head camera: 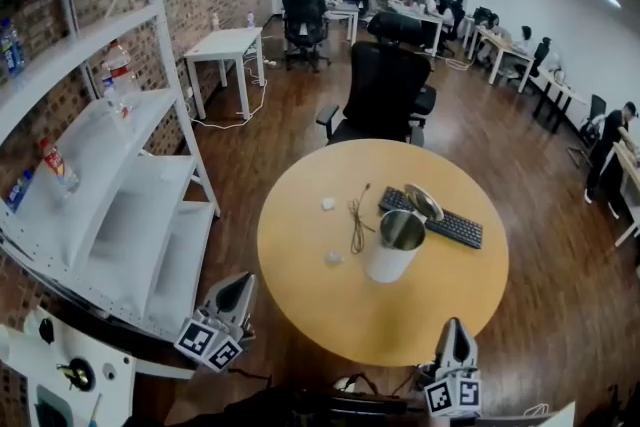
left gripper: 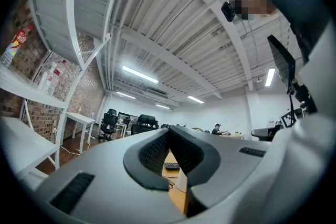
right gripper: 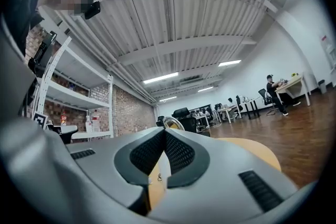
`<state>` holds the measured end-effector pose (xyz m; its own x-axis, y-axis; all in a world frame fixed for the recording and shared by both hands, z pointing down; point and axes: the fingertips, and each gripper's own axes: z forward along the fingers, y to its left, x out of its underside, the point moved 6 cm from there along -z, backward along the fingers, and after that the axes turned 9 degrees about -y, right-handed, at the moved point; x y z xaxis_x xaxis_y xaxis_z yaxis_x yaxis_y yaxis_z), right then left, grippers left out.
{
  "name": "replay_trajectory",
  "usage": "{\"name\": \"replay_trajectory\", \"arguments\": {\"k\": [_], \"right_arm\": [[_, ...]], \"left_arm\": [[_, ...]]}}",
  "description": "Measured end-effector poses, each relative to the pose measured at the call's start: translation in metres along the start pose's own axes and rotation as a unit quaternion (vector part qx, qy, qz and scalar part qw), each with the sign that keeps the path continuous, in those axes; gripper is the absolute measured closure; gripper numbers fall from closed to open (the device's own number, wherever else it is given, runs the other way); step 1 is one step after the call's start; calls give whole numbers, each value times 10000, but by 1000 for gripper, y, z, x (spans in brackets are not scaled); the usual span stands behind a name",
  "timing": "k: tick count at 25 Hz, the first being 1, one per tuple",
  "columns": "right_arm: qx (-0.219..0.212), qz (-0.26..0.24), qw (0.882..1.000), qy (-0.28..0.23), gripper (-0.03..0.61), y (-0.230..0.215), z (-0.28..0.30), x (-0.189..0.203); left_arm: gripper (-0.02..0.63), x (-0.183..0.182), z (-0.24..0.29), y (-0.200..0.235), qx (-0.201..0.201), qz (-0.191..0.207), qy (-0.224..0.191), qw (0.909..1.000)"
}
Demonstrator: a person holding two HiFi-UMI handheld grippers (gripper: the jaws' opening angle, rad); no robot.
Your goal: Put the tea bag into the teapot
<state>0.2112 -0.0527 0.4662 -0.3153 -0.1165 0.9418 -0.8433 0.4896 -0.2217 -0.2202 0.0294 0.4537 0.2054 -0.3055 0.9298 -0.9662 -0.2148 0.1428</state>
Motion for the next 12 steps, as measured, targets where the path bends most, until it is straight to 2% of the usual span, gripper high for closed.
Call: {"name": "replay_trajectory", "arguments": {"k": [6,12], "right_arm": [[-419,10,9991,-47,569,-39,30,-6],[-354,52,9990,-253,569,-63,48,-24]], "left_arm": [[614,16,38,-29,-57,43,20,10000],[614,26,75,-45,122,33,86,9999]]}}
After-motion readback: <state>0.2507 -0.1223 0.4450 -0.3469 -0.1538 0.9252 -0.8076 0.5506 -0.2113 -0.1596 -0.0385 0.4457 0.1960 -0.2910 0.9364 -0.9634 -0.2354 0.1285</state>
